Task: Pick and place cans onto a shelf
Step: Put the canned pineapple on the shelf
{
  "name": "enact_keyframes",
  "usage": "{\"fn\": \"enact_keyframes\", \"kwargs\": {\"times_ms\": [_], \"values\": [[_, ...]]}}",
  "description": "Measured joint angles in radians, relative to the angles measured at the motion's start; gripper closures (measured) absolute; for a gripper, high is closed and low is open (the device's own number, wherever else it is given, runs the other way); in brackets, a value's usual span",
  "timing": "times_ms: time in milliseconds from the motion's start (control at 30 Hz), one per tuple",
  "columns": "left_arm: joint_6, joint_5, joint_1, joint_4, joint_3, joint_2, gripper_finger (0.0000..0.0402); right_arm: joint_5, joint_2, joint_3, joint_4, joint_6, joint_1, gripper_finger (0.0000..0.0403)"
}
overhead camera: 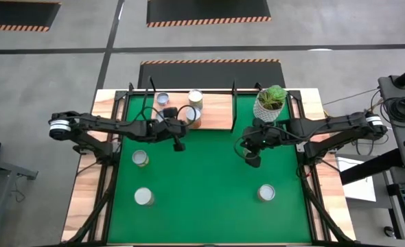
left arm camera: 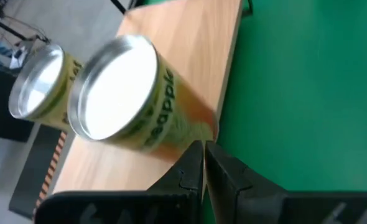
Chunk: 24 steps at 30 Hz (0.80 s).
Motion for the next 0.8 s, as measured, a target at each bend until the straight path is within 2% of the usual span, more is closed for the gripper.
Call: {"fn": "enact_keyframes", "kwargs": {"times_ms": [400, 800], "values": [[0.000, -0.001, 0.024, 0.036, -0.001, -0.004, 0.0402, 0.000, 0.000, -0.002, 0.022, 0.013, 0.000, 0.0394], [0.005, -0.001, 0.042, 0.098, 0.004, 0.063, 0.0402, 0.000, 0.000, -0.002, 0.025, 0.005, 0.000, 0.0394]]}}
